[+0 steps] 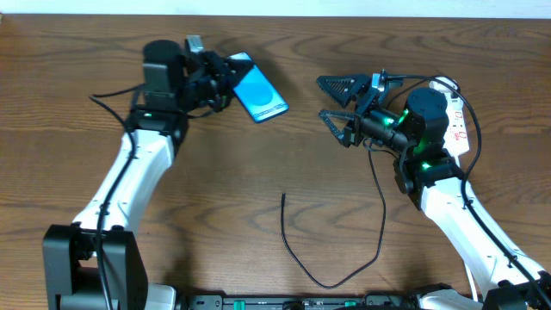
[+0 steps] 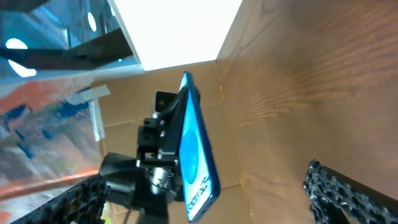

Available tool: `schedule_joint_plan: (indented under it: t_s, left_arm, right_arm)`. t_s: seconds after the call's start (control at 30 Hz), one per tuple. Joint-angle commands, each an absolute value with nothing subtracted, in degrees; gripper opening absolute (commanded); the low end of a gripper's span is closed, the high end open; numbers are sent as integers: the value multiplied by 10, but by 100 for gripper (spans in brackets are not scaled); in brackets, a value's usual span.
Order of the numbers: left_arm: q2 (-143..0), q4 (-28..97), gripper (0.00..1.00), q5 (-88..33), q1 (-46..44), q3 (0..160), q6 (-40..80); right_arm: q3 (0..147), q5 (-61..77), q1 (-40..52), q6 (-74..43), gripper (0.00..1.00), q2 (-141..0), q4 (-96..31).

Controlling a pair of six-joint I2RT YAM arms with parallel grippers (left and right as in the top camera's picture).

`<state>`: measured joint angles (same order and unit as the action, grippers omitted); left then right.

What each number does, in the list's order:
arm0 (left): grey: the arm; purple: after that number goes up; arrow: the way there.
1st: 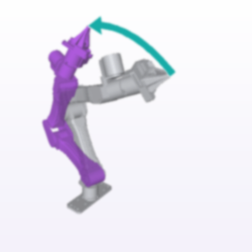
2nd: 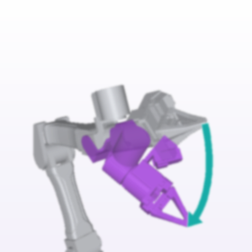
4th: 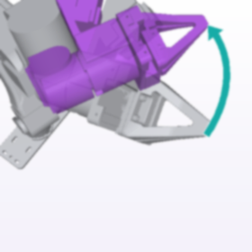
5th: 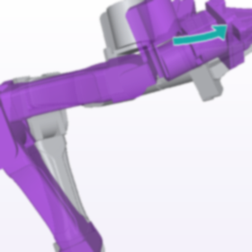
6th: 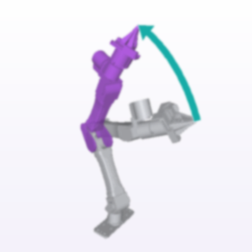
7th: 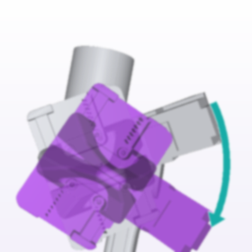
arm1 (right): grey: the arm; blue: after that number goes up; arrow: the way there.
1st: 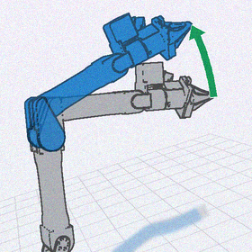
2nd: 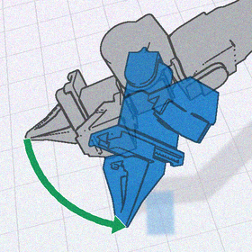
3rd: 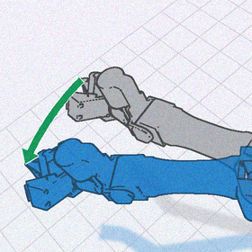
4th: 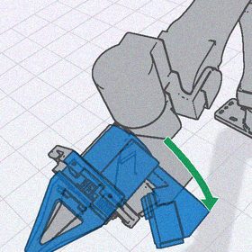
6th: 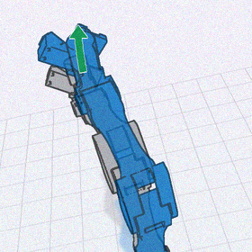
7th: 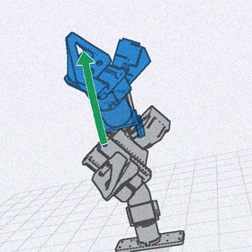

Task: Plug charger to phone and switch on socket
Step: 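Release the right gripper and lower the phone flat with the left gripper, then move the right gripper over the black cable's plug end on the table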

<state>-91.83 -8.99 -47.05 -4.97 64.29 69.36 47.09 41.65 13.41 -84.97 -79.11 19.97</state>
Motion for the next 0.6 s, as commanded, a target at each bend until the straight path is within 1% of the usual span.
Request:
schedule_joint_plan:
  t_s: [0.0, 0.13, 0.2, 0.47, 0.57]
  left_arm:
    - [-908, -95, 8, -624, -16, 648, 580]
    - [-908, -92, 7, -715, 16, 648, 518]
    - [-908, -85, 7, -741, 28, 647, 495]
    - [-908, 68, 7, -746, 56, 647, 368]
    - [-908, 103, 8, -746, 65, 647, 335]
  right_arm:
    - [480, 418, 128, -774, 99, -788, 199]
    - [480, 407, 127, -726, 99, -788, 195]
    - [480, 400, 128, -715, 99, -788, 184]
    - [480, 394, 127, -678, 99, -788, 154]
    - [482, 394, 128, -667, 99, -788, 149]
